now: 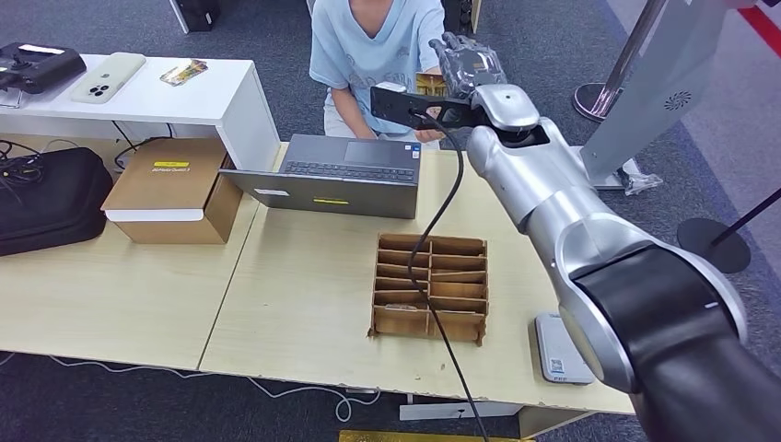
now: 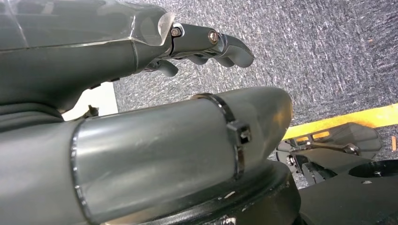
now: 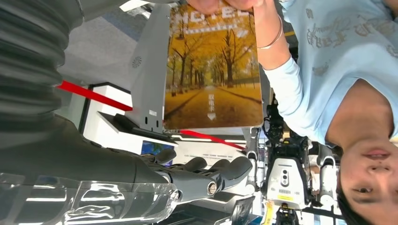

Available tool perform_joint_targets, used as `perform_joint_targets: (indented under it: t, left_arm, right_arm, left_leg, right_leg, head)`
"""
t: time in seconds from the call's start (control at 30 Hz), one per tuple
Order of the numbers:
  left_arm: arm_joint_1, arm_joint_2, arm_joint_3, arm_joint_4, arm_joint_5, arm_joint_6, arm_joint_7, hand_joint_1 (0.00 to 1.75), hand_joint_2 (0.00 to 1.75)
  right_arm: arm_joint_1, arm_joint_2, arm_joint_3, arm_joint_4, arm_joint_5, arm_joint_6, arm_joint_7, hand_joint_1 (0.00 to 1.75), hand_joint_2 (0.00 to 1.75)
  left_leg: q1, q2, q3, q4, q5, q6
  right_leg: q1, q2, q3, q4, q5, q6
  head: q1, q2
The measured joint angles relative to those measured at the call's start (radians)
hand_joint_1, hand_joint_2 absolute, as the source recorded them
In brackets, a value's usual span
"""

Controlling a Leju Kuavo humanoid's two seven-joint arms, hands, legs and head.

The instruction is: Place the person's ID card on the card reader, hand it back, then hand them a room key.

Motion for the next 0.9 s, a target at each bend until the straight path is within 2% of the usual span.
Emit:
perform_joint_targets:
  t: [0.3,0.4,0.5,0.57,0.63,0.77,0.9]
  left_arm:
    - [0.0,0.0,-0.006,0.0,0.0,0.001,0.0,0.0,0.0]
    - [0.0,0.0,-0.009,0.0,0.001,0.004,0.0,0.0,0.0]
    - [0.0,0.0,-0.012,0.0,0.002,0.012,0.0,0.0,0.0]
    - [0.0,-0.002,-0.013,0.0,0.005,0.018,0.0,0.0,0.0]
    - [0.0,-0.004,-0.013,0.0,0.007,0.021,0.0,0.0,0.0]
    - [0.001,-0.006,-0.013,0.0,0.018,0.025,0.0,0.0,0.0]
    - [0.002,-0.008,-0.013,0.0,0.027,0.036,0.0,0.0,0.0]
  right_arm:
    - [0.015,-0.009,-0.014,-0.004,-0.015,-0.033,-0.027,0.0,1.75]
    - [0.031,-0.014,-0.036,-0.02,-0.071,-0.104,-0.088,0.0,1.75]
    - [0.072,-0.02,-0.088,-0.055,-0.18,-0.188,-0.193,0.0,1.75]
    - [0.126,-0.027,-0.128,-0.101,-0.247,-0.239,-0.262,0.0,1.75]
    - [0.199,-0.041,-0.152,-0.168,-0.276,-0.273,-0.296,0.0,1.75]
    - [0.359,-0.085,-0.159,-0.356,-0.284,-0.299,-0.296,0.0,1.75]
    - [0.537,-0.126,-0.183,-0.599,-0.374,-0.313,-0.329,0.0,1.75]
  left_leg:
    - [0.0,0.0,0.0,0.0,0.0,0.0]
    - [0.0,0.0,0.0,0.0,0.0,0.0]
    - [0.0,0.0,0.0,0.0,0.0,0.0]
    - [0.0,0.0,0.0,0.0,0.0,0.0]
    - [0.0,0.0,0.0,0.0,0.0,0.0]
    - [0.0,0.0,0.0,0.0,-0.001,0.001]
    - [0.0,-0.001,0.0,0.0,-0.001,0.001]
  right_leg:
    - [0.0,0.0,0.0,0.0,0.0,0.0]
    - [0.0,0.0,0.0,0.0,0.0,0.0]
    - [0.0,0.0,0.0,0.0,0.0,0.0]
    - [0.0,0.0,0.001,-0.001,0.0,0.0]
    - [0.0,-0.001,0.001,-0.001,0.0,0.0]
    - [0.0,-0.001,0.001,-0.001,0.0,0.0]
    - [0.0,-0.002,0.001,-0.002,-0.001,0.001]
  head:
    - [0.0,0.0]
    - [0.0,0.0]
    - [0.0,0.0]
    - [0.0,0.0]
    - [0.0,0.0]
    - [0.0,0.0]
    - [0.0,0.0]
